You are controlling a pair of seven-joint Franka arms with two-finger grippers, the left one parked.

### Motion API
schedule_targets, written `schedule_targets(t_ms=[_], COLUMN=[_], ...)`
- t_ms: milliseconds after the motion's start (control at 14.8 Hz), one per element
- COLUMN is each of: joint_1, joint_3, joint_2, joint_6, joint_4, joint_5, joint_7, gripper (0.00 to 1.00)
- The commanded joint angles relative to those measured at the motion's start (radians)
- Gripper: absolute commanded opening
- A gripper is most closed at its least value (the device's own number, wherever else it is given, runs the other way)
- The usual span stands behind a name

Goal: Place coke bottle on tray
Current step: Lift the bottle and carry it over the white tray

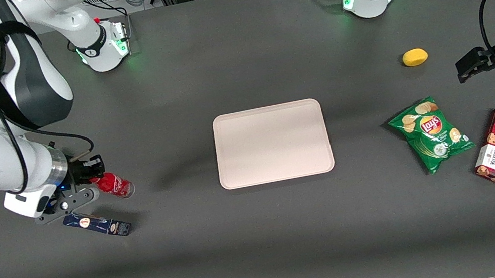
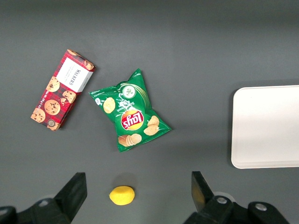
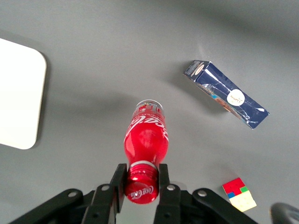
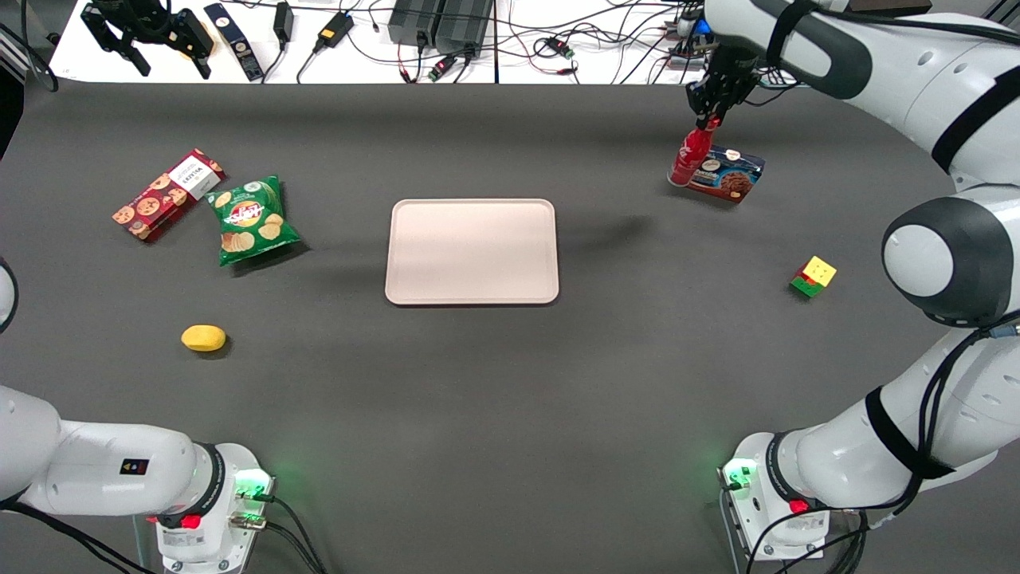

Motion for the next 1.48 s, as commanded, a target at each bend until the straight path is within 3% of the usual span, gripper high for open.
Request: schedule_targets(t_ms=[0, 607, 876, 1146, 1416], joint_1=[0.003, 0.006, 0.052, 0.129, 0.147], joint_3=[0.024, 0.295, 0.390, 0.398, 0.398], joint_2=[0.008, 0.078, 0.156, 0.202, 0.293], joint_6=[-0.037, -0.012, 0.017, 0.112, 0.208], joint_4=[0.044, 0.092, 0.152, 0.150, 0.147], joint_5=[0.010, 0.014, 0.005, -0.004, -0.084], joint_7=[0.011, 0.539, 0.766, 0.886, 0.900], gripper=[0.00, 0.00, 0.00, 0.00, 0.00])
